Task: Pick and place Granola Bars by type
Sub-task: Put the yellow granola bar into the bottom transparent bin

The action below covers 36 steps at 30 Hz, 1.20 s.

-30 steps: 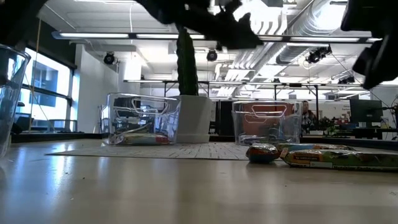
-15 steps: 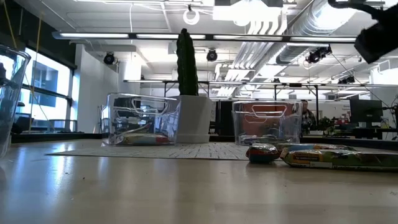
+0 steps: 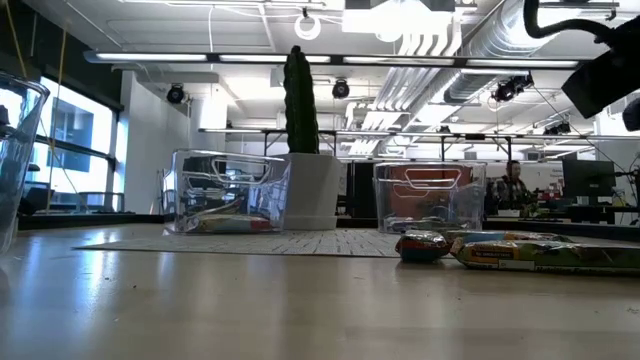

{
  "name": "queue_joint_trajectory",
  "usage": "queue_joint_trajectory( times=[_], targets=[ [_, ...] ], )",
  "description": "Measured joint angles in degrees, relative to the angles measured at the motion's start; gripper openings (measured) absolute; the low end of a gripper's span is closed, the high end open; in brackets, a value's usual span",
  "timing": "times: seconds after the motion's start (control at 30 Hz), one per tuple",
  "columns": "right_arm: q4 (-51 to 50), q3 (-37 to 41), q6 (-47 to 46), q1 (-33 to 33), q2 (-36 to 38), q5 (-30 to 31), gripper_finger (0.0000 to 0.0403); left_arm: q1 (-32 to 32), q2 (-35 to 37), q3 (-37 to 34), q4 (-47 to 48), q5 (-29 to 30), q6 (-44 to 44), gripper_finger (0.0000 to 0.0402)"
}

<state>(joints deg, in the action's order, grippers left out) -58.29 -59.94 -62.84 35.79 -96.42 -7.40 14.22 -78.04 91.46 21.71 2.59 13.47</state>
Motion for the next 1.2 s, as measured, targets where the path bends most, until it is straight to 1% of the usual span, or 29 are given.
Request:
queue_joint_trajectory(
  times=[0.07, 0.2, 0.4, 0.47, 0.6, 0.7, 0.83, 0.9, 1.03, 1.2],
  targets=[
    [1.6, 0.0, 3.0, -0.1, 0.0, 0.2, 0.0154, 0.0, 0.0, 0.0, 0.0, 0.0, 0.0, 0.0188],
    [2.8, 0.0, 3.8, -0.2, 0.0, 2.1, 0.0147, 0.0, 0.0, 0.0, 0.6, 0.0, 0.0, 0.0188],
    [1.7, 0.0, 3.0, -0.1, 0.0, -0.1, 0.0142, 0.0, 0.0, 0.0, 2.3, 0.0, 0.0, 0.0188],
    [0.1, 0.1, 2.4, -0.1, 0.0, -0.2, 0.0149, 0.0, 0.0, 0.0, 2.6, 0.1, 0.0, 0.0188],
    [0.5, 2.6, -2.9, -0.3, 0.1, -1.7, 0.0178, 0.0, 0.0, 0.0, 2.5, 0.1, 0.0, 0.0188],
    [3.5, 5.9, -3.7, -0.3, 0.1, -4.4, 0.0202, 0.0, 0.0, 0.0, 2.5, 0.1, 0.0, 0.0188],
    [7.7, 8.3, -6.4, -0.3, 0.3, -7.1, 0.0225, 0.0, 0.0, 0.0, 2.5, 0.1, 0.0, 0.0188],
    [8.0, 8.5, -7.4, -0.3, 0.3, -7.5, 0.0231, 0.0, 0.0, 0.0, 2.5, 0.1, 0.7, 0.0188],
    [7.2, 8.7, -8.3, -1.0, 0.7, -10.5, 0.0233, 0.0, 0.0, 0.0, 2.5, 0.1, 1.5, 0.0188],
    [7.4, 8.7, -9.5, -0.9, 2.5, -10.5, 0.0233, 0.0, 0.0, 0.0, 2.5, 0.1, 1.7, 0.0188]
  ],
)
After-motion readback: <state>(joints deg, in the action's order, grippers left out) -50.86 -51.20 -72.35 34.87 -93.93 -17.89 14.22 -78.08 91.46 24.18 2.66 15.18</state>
